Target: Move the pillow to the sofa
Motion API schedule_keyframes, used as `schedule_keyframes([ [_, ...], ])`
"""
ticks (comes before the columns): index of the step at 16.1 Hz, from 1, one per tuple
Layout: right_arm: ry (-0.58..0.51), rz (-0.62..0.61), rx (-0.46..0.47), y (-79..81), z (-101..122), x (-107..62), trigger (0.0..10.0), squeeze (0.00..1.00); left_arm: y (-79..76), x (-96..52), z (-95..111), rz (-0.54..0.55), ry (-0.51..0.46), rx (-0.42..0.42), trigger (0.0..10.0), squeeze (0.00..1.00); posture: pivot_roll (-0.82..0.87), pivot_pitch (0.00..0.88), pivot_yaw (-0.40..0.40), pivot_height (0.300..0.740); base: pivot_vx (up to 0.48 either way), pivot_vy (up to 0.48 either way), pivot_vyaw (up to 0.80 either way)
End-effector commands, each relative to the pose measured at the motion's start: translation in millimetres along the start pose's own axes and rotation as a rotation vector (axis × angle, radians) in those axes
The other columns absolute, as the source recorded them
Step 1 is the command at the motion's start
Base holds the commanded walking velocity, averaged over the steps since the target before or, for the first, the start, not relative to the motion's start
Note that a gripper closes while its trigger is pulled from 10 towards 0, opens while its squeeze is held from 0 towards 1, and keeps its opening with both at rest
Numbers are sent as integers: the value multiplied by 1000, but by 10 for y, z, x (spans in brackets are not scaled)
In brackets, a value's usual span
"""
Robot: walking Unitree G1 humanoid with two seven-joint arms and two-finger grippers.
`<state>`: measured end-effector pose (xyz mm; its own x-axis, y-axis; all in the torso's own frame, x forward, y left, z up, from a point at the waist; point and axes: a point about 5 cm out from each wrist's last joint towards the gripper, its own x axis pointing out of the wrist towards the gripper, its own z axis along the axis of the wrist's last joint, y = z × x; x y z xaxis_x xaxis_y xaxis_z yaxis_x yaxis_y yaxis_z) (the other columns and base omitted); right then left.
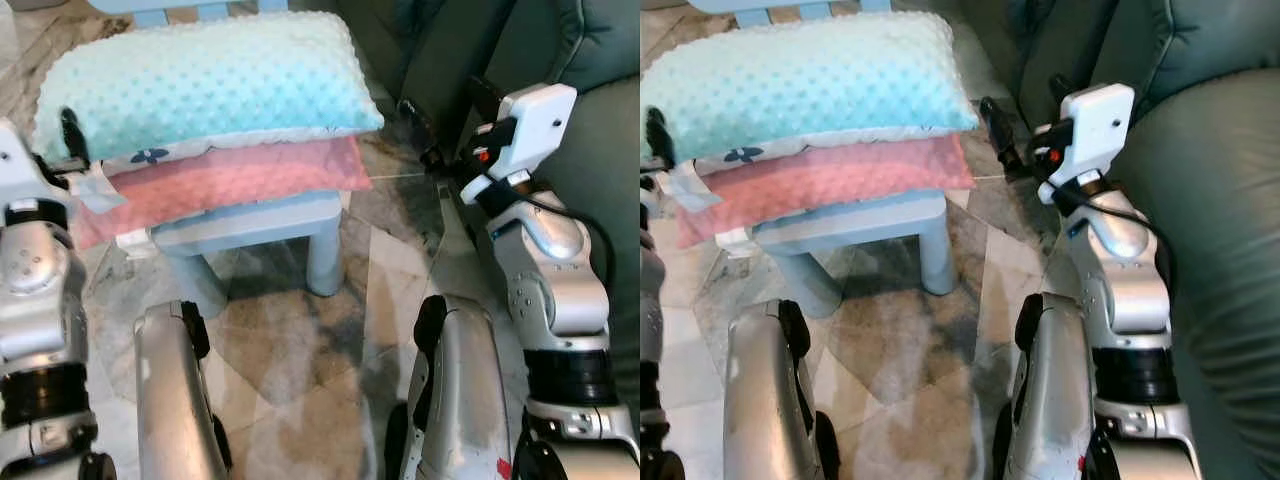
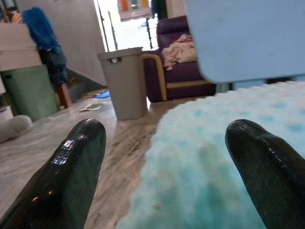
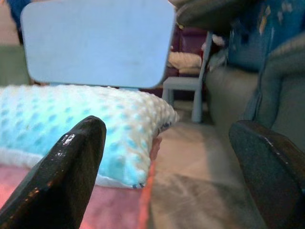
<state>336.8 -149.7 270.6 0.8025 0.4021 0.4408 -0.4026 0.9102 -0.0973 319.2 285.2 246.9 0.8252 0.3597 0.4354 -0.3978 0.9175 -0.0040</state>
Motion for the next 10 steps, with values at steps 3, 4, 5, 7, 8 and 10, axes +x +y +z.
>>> schedule_keyframes([
  [3, 16, 121, 275, -65, -24, 278, 10000, 0, 156, 290, -63, 47, 88, -144, 10000, 0, -16, 272, -12, 339, 0, 0, 0],
  [4, 21, 160, 321, -49, -20, 317, 10000, 0, 182, 326, -71, 59, 108, -166, 10000, 0, -9, 285, -12, 339, 0, 0, 0],
  [5, 15, 172, 329, -93, -11, 467, 10000, 0, 206, 442, -67, 61, 123, -233, 10000, 0, 7, 310, -14, 339, 0, 0, 0],
  [7, 18, 218, 328, -75, 10, 577, 10000, 0, 214, 537, -26, 59, 129, -251, 10000, 0, 21, 338, -14, 339, 0, 0, 0],
  [8, 32, 228, 338, -70, -11, 649, 10000, 0, 207, 601, -13, 64, 150, -288, 10000, 0, 40, 363, -17, 339, 0, 0, 0],
  [10, 71, 239, 335, -44, -91, 719, 10000, 0, 189, 673, -9, 69, 184, -349, 10000, 0, 61, 389, -18, 339, 0, 0, 0],
])
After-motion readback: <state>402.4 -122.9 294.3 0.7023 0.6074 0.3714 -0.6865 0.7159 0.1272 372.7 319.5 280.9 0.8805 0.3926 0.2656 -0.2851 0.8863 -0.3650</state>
